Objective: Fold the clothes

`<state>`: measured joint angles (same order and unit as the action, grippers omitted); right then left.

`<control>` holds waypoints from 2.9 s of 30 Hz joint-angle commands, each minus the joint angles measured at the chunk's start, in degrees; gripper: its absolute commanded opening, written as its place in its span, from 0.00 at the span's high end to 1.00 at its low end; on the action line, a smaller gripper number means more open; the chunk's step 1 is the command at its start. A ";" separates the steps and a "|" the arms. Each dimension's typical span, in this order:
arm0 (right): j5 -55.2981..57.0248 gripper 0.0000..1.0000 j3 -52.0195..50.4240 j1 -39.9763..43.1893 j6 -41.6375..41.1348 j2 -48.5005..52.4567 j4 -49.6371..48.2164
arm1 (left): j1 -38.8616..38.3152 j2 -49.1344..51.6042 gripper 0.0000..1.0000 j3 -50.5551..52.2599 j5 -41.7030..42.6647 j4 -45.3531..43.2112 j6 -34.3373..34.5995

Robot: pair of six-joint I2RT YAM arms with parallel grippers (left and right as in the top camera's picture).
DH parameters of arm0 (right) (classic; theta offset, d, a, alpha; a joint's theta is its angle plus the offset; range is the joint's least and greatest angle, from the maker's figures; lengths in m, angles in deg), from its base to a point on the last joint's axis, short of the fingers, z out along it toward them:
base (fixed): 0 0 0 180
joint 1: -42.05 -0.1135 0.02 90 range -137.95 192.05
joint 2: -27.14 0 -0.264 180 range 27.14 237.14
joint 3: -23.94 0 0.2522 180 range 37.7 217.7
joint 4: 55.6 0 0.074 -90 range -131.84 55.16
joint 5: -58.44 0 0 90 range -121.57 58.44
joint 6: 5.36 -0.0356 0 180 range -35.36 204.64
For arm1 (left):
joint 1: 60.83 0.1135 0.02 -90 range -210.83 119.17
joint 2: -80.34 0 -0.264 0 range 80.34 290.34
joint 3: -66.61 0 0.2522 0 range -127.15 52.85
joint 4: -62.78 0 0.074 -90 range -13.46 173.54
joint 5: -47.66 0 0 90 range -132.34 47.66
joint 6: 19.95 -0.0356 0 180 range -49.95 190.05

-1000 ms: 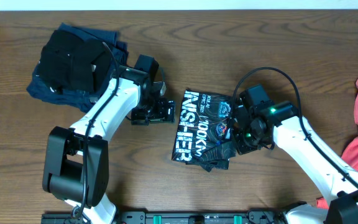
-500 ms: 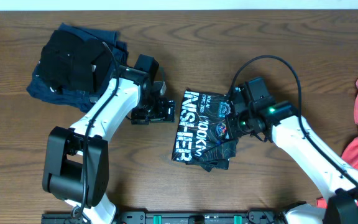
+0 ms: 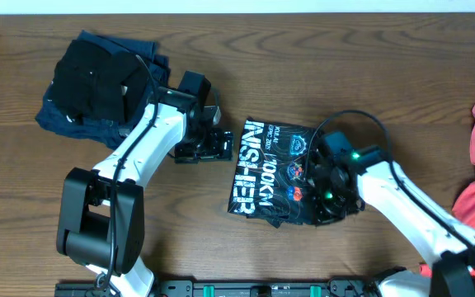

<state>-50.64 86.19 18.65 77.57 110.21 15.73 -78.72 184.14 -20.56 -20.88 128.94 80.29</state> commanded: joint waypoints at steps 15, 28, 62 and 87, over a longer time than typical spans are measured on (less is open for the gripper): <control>-0.28 0.99 -0.02 -4.42 -2.10 12.44 -11.39 | -3.02 -1.14 0.09 5.99 6.71 -0.46 -0.55; 11.21 0.99 3.15 -2.32 -7.69 6.21 -8.15 | -4.42 -1.14 0.10 6.67 15.28 -1.99 -0.55; 13.94 0.99 3.48 5.90 -31.30 15.82 -20.04 | -5.40 -1.05 0.94 16.13 4.48 -35.47 14.03; 9.79 0.99 2.38 4.59 -16.50 8.46 -29.27 | -11.47 -5.31 0.78 15.76 13.25 -26.36 11.72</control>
<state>-39.97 89.36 23.70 60.10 114.21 -12.84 -86.94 176.34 -7.18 -8.12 102.93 92.58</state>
